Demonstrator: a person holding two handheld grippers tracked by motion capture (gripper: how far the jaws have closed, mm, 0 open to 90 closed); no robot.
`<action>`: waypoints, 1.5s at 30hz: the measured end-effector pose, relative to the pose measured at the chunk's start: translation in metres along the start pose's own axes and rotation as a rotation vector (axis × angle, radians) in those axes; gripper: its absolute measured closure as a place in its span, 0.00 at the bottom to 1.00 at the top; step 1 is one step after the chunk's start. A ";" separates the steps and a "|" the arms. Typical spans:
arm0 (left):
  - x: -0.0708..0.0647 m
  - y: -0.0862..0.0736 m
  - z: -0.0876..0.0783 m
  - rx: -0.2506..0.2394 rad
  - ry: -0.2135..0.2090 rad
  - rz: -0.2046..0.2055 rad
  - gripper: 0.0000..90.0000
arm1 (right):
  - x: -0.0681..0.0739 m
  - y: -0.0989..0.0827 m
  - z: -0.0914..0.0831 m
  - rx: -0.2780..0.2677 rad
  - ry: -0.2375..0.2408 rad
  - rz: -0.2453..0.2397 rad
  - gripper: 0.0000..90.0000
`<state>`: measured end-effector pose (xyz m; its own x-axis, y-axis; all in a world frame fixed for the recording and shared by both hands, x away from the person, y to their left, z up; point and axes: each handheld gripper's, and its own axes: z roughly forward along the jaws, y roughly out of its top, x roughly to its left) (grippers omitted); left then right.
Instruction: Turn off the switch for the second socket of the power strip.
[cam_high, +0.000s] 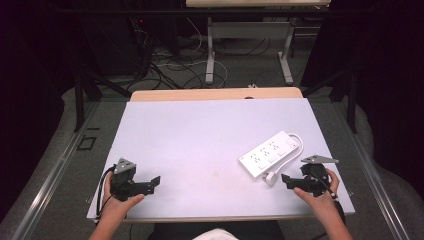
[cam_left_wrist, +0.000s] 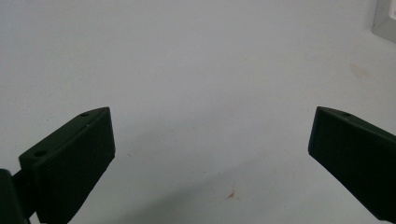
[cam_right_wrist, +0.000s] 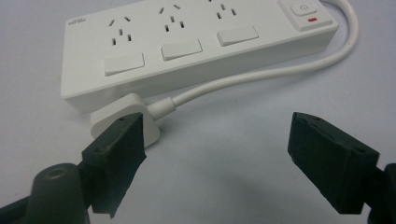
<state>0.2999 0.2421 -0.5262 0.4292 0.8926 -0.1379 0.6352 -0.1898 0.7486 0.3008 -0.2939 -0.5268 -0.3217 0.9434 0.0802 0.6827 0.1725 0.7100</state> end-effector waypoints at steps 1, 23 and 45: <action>0.001 0.000 0.001 0.011 -0.001 -0.002 0.01 | 0.000 0.000 0.000 0.011 0.003 -0.005 0.22; -0.002 -0.002 -0.002 0.083 -0.020 0.000 0.03 | 0.012 0.010 0.000 0.155 0.032 -0.076 0.37; 0.002 -0.003 -0.001 0.087 -0.015 -0.019 0.09 | 0.025 0.060 -0.004 0.187 0.092 -0.130 0.46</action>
<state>0.2985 0.2445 -0.5283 0.4261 0.8901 -0.1618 0.6962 -0.2084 0.6869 0.3308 -0.2610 -0.4794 -0.4671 0.8817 0.0658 0.7387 0.3483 0.5771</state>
